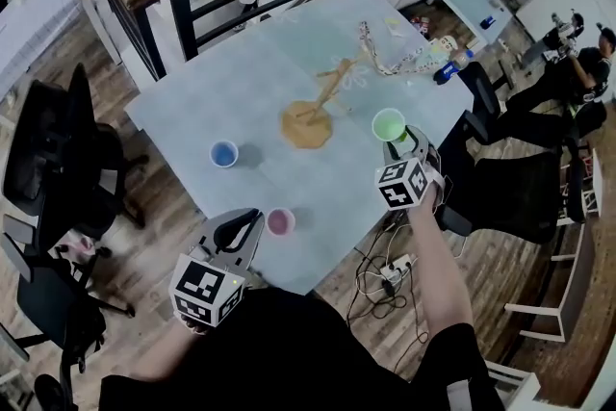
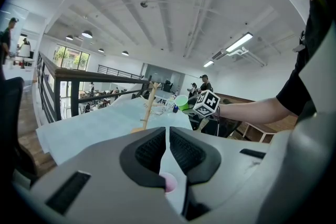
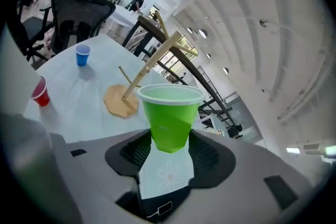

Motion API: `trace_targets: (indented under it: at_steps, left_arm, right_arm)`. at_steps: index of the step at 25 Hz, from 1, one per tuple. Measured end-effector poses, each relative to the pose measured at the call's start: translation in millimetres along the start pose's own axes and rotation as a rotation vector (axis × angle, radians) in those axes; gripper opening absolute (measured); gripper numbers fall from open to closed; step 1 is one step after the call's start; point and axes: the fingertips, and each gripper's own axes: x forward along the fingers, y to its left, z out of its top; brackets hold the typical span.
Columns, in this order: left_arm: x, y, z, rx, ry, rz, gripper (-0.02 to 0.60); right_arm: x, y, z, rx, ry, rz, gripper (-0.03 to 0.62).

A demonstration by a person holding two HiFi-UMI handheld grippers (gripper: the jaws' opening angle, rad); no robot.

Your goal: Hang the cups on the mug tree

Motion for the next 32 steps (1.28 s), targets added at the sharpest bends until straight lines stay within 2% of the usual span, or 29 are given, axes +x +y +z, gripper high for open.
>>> trace_targets:
  at_steps: [6,10,17,32]
  left_arm:
    - [-1.8,-0.8,1.2,0.001,0.004,0.008,0.031]
    - [-2.6,1.2,-3.0,0.001,0.017,0.013,0.031]
    - [-5.7,2.7,-5.2,-0.010,0.020,0.011,0.031]
    - [-7.7,5.1,-16.0,-0.040,0.042,0.006,0.031]
  right_arm:
    - [19.2,9.2,13.7,-0.118,0.040,0.018,0.247]
    - [36.3,28.0,16.1,-0.111,0.074,0.093,0.247]
    - [46.3,41.7,41.3,-0.197,0.087,0.106,0.247]
    - [29.2,71.5,81.5,-0.272,-0.016,0.127,0.247]
